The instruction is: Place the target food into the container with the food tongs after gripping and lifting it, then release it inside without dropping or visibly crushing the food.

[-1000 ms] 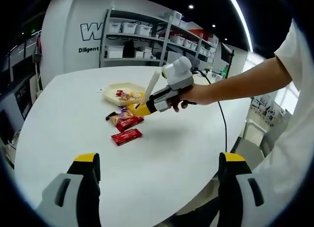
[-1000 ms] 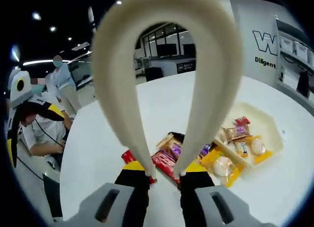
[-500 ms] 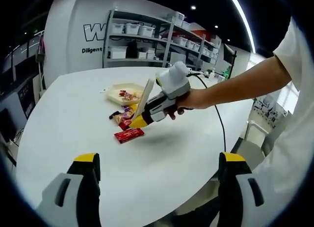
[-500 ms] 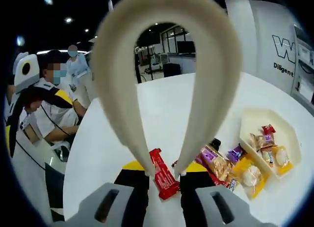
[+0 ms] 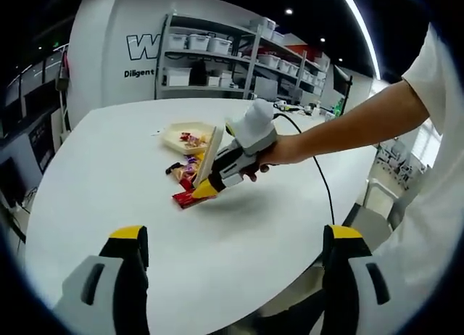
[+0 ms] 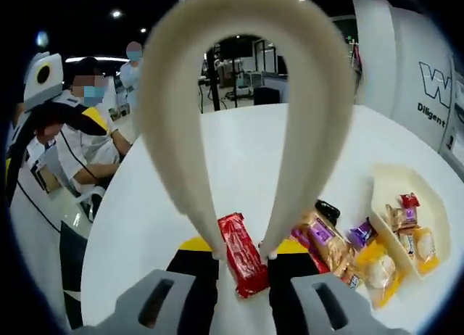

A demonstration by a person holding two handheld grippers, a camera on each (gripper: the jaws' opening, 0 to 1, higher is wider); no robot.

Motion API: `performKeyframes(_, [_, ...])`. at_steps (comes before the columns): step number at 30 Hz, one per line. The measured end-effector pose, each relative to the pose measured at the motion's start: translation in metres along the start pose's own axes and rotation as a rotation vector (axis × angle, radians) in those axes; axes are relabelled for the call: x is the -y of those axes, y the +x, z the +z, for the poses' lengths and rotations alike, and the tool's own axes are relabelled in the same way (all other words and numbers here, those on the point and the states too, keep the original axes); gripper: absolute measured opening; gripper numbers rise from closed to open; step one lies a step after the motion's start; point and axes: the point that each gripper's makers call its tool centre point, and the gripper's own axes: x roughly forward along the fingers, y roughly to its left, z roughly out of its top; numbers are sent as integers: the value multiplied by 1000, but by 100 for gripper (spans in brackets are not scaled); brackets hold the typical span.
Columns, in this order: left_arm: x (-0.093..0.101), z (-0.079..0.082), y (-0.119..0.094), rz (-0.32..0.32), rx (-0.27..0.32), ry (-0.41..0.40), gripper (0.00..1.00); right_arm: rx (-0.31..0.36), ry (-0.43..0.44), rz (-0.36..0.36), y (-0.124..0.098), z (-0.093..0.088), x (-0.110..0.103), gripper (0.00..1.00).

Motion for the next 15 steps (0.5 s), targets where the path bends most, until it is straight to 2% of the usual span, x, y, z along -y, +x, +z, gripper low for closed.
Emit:
performKeyframes(3, [-1, 1, -1, 4, 1, 1, 98, 16, -39, -1, 0, 4, 0, 20])
performKeyframes(5, [-3, 2, -1, 6, 4, -4, 98, 2, -41, 15, 1, 3, -3, 21])
performKeyframes(7, [-4, 2, -1, 8, 2, -4, 98, -9, -89, 10, 3, 2, -2, 21])
performKeyframes(15, [-3, 0, 0, 7, -5, -5, 98, -37, -76, 22, 6, -4, -3, 22])
